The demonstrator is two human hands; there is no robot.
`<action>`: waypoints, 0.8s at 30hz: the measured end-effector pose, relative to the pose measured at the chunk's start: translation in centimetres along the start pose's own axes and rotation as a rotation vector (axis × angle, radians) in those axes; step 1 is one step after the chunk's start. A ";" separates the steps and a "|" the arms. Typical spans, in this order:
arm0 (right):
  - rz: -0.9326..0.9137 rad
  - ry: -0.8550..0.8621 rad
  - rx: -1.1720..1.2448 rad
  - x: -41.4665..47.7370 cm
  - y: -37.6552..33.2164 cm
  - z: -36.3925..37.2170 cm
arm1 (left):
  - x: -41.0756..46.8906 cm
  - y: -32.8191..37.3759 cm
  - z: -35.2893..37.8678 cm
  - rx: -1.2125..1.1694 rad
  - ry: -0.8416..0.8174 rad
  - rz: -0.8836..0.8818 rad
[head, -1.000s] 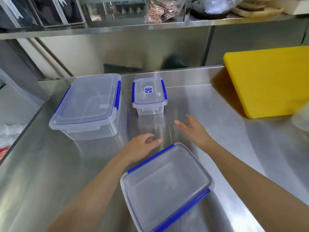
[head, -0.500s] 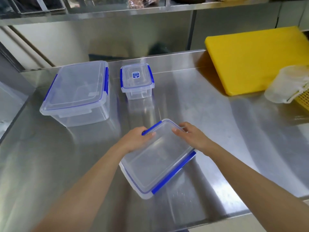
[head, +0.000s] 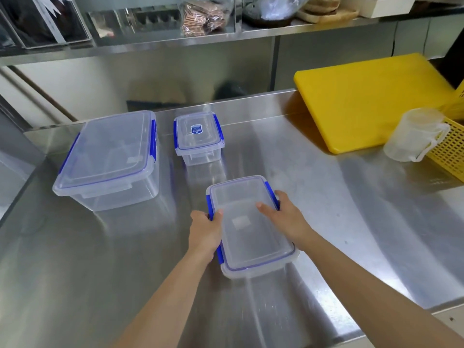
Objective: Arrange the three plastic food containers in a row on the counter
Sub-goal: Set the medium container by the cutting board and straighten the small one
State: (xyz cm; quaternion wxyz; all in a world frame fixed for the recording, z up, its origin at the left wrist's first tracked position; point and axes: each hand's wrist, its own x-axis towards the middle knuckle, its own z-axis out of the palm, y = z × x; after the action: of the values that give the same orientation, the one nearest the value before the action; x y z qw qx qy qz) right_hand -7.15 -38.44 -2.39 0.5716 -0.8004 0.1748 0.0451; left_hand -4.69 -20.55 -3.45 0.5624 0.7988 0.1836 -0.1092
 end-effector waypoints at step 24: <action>-0.018 0.108 0.222 13.5 -2.1 -7.1 | 6.8 7.5 6.3 -0.183 -0.681 0.292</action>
State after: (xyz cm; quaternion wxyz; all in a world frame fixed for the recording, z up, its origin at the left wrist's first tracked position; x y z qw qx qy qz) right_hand 5.26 -47.54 -1.69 0.6470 -0.7349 0.2020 -0.0229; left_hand 4.86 -27.59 -1.77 0.6700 0.6809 -0.1203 -0.2702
